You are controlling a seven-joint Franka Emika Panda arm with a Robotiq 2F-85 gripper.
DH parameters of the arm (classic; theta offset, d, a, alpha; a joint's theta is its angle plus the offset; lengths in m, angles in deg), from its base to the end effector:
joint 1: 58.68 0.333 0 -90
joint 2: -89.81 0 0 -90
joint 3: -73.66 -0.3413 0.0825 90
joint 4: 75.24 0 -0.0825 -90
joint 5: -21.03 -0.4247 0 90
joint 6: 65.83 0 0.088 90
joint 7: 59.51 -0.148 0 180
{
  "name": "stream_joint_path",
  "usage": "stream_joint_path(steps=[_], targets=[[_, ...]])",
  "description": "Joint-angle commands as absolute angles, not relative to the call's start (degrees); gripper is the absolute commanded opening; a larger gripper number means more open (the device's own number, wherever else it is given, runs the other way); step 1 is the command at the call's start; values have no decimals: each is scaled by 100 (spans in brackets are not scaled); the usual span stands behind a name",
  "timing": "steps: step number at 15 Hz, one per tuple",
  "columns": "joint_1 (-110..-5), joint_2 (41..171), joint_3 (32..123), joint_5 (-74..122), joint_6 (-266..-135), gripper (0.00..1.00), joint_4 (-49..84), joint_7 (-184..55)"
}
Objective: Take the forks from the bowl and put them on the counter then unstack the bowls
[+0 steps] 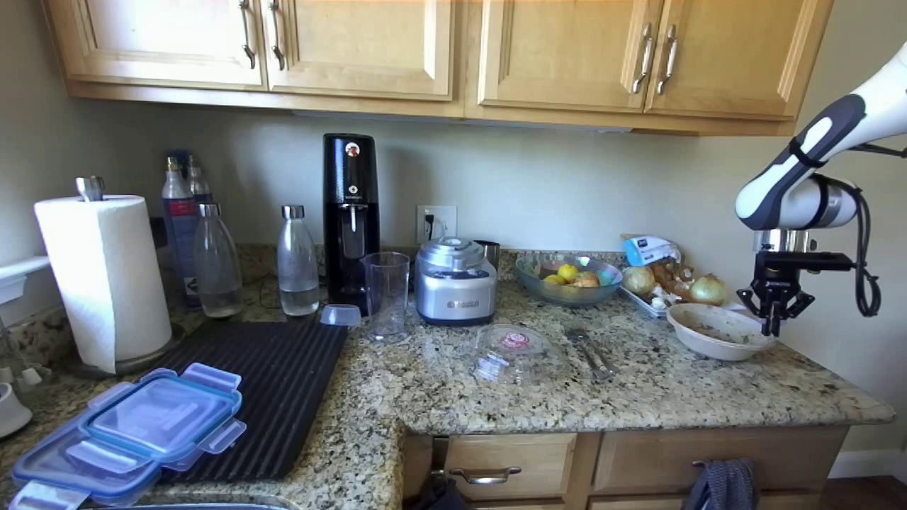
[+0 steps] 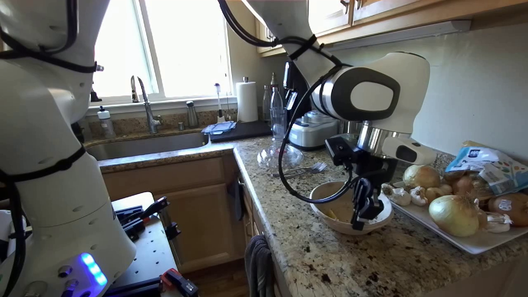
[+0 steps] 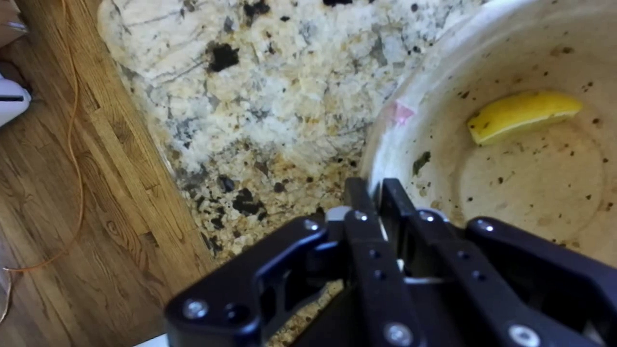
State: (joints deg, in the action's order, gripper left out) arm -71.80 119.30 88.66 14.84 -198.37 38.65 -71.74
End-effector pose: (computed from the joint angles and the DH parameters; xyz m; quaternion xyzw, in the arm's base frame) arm 0.5488 -0.2914 0.1460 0.9245 -0.3707 -0.0870 0.0166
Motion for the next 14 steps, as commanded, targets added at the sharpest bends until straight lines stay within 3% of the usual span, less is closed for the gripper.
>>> stream_joint_path(steps=[1,5,8,14], targets=[[-7363,11907,8742,1335,-19759,16,3843,-6975],[-7359,11812,8740,1332,-19827,3,3917,-6907],[-7372,11797,8727,1304,-19815,8,3919,-6861],[-7231,11632,8824,1516,-19970,7,4047,-6949]])
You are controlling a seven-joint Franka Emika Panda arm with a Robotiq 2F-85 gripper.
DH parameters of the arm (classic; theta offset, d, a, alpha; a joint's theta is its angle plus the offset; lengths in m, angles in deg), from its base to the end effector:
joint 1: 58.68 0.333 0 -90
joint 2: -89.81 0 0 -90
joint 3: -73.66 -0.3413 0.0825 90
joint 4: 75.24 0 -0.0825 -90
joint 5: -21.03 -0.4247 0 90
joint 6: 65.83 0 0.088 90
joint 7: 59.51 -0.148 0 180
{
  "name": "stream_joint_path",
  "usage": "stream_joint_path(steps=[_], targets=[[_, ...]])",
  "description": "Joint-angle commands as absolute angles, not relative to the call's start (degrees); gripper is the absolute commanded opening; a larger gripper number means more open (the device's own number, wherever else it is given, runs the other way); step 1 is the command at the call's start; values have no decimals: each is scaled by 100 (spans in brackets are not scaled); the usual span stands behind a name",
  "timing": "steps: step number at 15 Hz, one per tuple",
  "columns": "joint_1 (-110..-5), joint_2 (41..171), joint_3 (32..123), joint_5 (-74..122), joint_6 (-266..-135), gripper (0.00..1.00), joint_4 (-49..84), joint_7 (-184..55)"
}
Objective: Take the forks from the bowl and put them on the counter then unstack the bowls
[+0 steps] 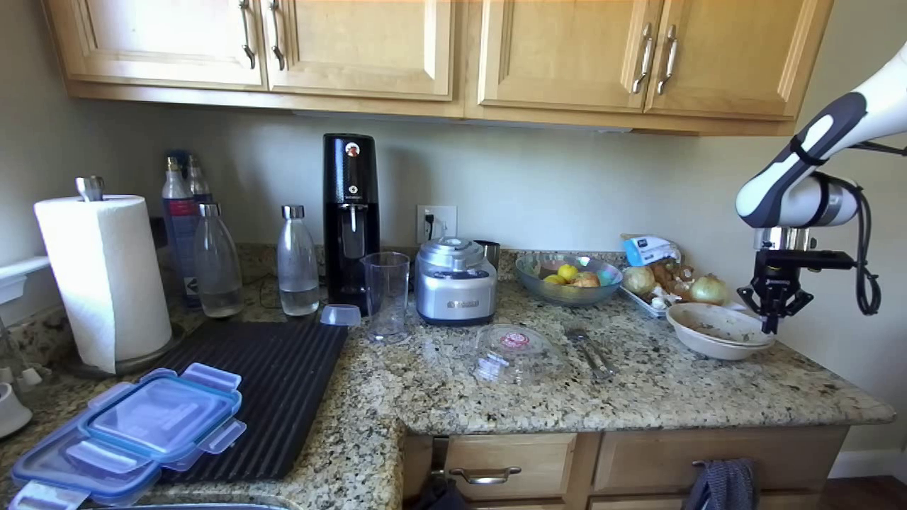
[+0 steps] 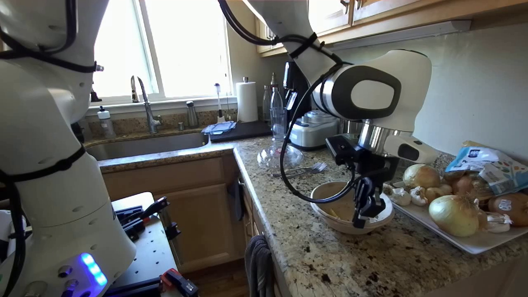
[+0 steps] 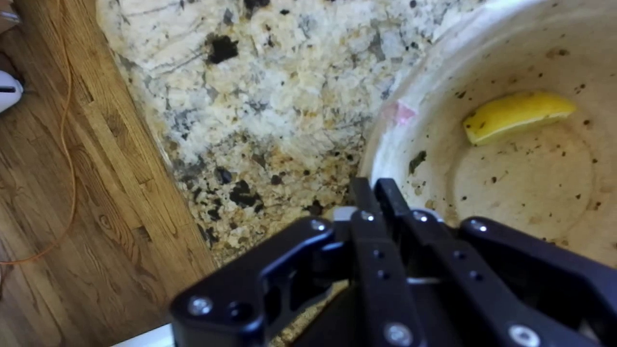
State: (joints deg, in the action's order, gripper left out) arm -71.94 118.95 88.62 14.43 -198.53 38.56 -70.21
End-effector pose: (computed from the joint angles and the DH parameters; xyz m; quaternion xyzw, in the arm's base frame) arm 0.5506 -0.2927 0.1504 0.9287 -0.3616 -0.0815 0.0128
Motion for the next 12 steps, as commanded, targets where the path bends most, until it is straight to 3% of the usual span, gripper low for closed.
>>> stream_joint_path(steps=[1,12], targets=[[-7206,11599,8835,1561,-20000,7,4058,-6957],[-6636,11508,9170,3090,-20245,7,4067,-7728]])
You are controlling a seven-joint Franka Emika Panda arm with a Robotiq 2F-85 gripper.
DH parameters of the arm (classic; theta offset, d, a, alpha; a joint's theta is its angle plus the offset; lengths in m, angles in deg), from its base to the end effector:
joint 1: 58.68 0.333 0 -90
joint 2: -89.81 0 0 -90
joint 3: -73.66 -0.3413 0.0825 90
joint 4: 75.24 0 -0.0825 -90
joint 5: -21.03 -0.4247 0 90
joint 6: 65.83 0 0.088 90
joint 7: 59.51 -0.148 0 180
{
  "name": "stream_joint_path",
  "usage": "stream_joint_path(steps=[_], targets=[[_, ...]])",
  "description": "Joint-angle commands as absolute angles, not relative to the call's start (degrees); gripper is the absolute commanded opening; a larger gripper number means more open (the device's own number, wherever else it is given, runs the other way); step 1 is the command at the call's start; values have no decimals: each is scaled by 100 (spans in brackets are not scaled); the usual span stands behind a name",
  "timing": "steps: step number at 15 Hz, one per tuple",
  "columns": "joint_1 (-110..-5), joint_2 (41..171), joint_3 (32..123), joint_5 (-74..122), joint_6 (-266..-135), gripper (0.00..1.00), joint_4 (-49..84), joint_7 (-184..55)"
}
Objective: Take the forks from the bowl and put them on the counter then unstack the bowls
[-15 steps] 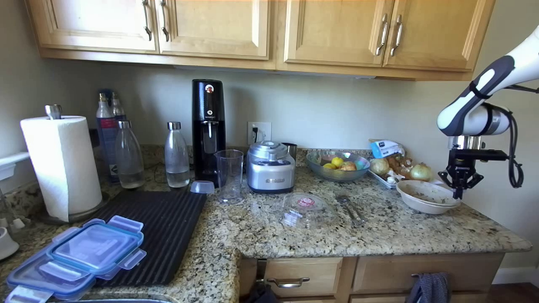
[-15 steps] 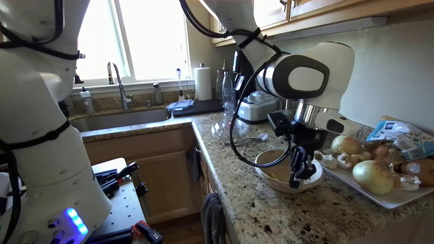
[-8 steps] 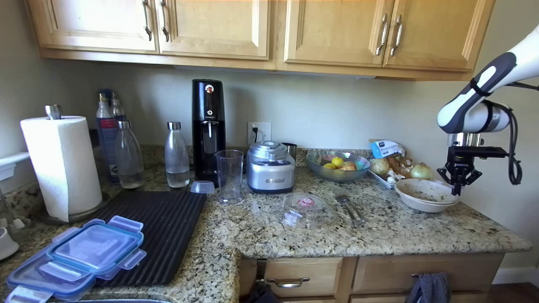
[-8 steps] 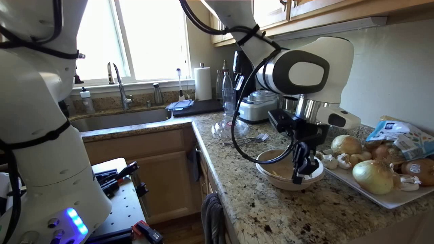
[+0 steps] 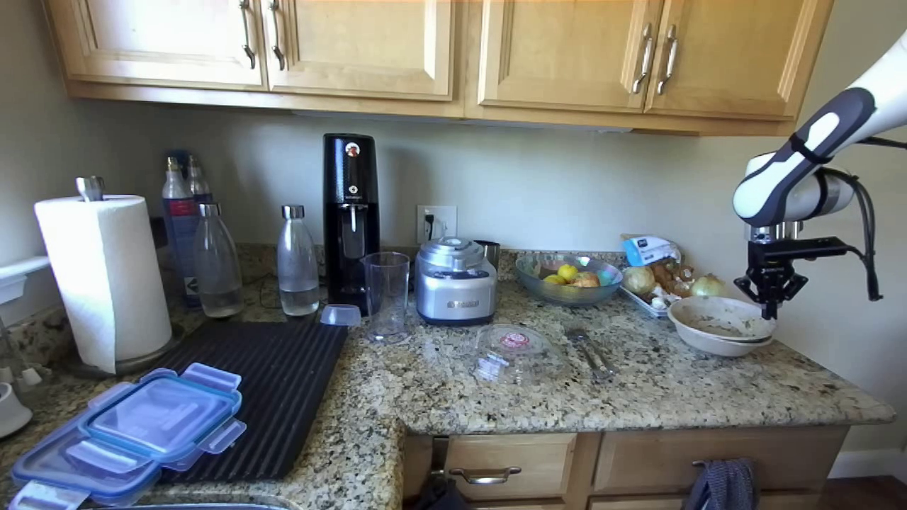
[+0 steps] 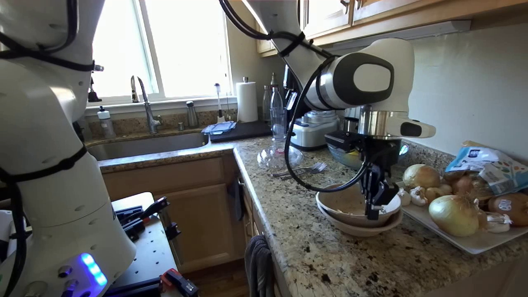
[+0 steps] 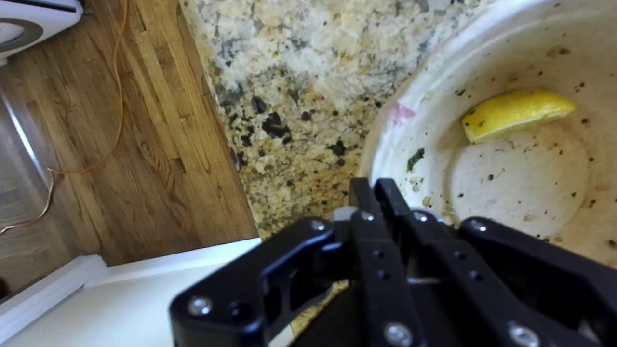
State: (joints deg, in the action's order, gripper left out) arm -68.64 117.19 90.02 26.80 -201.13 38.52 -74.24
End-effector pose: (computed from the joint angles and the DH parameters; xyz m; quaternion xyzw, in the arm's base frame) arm 0.5684 -0.2871 0.1756 0.9472 -0.3017 -0.0532 0.0943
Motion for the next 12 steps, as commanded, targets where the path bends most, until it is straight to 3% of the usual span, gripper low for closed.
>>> stream_joint_path(steps=[1,12], targets=[[-6616,11494,9157,3158,-20233,7,4069,-7735],[-7065,10924,8899,2289,-19940,7,3974,-7084]])
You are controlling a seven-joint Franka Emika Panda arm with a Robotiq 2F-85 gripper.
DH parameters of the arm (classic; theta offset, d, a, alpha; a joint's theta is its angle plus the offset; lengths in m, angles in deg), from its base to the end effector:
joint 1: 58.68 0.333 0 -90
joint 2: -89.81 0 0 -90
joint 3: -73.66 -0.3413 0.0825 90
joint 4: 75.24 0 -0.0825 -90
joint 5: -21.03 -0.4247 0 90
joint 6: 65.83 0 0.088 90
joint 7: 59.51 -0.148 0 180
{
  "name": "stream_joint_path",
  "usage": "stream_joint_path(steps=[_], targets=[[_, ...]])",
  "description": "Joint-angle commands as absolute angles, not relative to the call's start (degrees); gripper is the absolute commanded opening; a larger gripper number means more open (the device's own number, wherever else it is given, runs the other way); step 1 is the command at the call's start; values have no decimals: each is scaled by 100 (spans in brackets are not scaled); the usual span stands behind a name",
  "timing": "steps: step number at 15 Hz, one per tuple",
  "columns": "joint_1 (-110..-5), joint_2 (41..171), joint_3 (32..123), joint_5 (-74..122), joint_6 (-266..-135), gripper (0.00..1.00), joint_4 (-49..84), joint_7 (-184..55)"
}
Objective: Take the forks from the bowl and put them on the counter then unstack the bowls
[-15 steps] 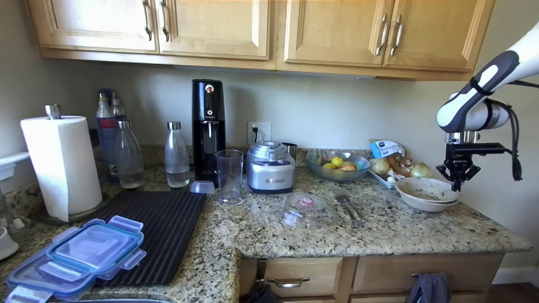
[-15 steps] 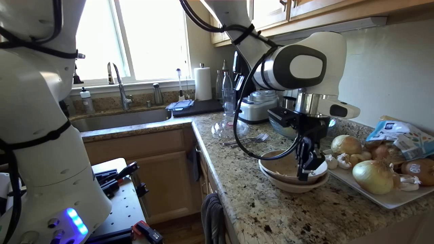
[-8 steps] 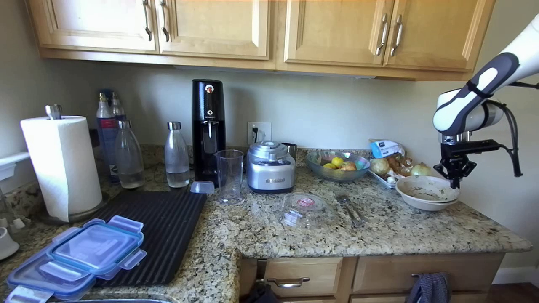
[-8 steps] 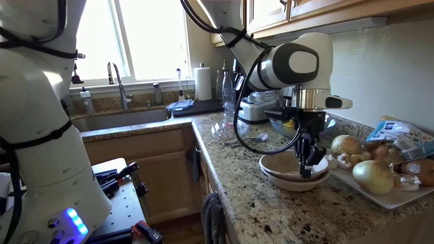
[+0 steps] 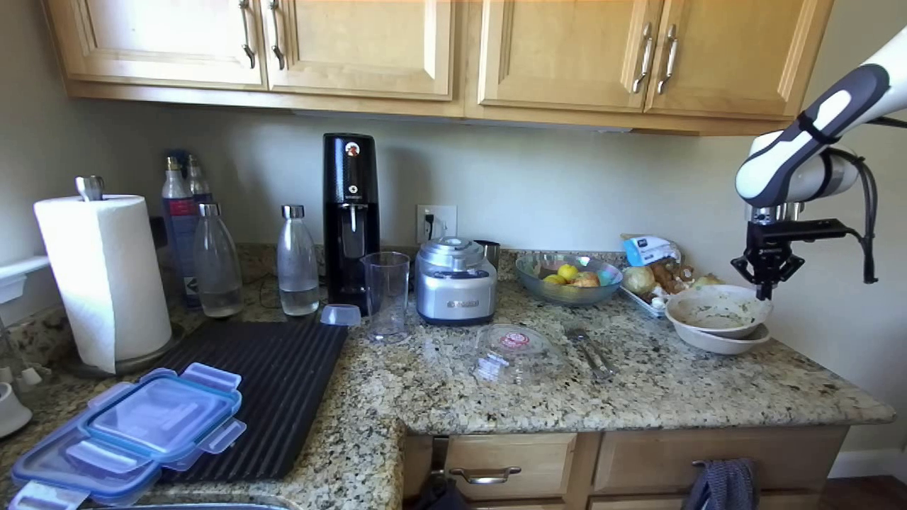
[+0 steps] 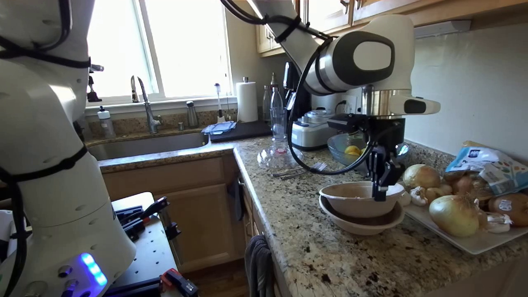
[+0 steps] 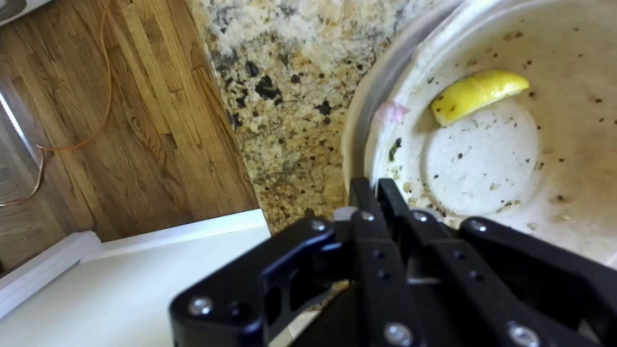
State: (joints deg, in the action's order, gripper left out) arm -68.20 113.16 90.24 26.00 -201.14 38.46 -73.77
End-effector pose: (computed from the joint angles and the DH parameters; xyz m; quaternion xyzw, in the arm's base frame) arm 0.5796 -0.2861 0.2195 0.9486 -0.3041 -0.0172 0.0856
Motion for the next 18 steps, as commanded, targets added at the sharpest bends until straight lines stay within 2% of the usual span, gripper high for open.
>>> stream_joint_path(steps=[1,18], targets=[[-7108,10874,8891,2172,-19902,6,3955,-7028],[-7310,9873,8493,554,-19601,6,3963,-5378]])
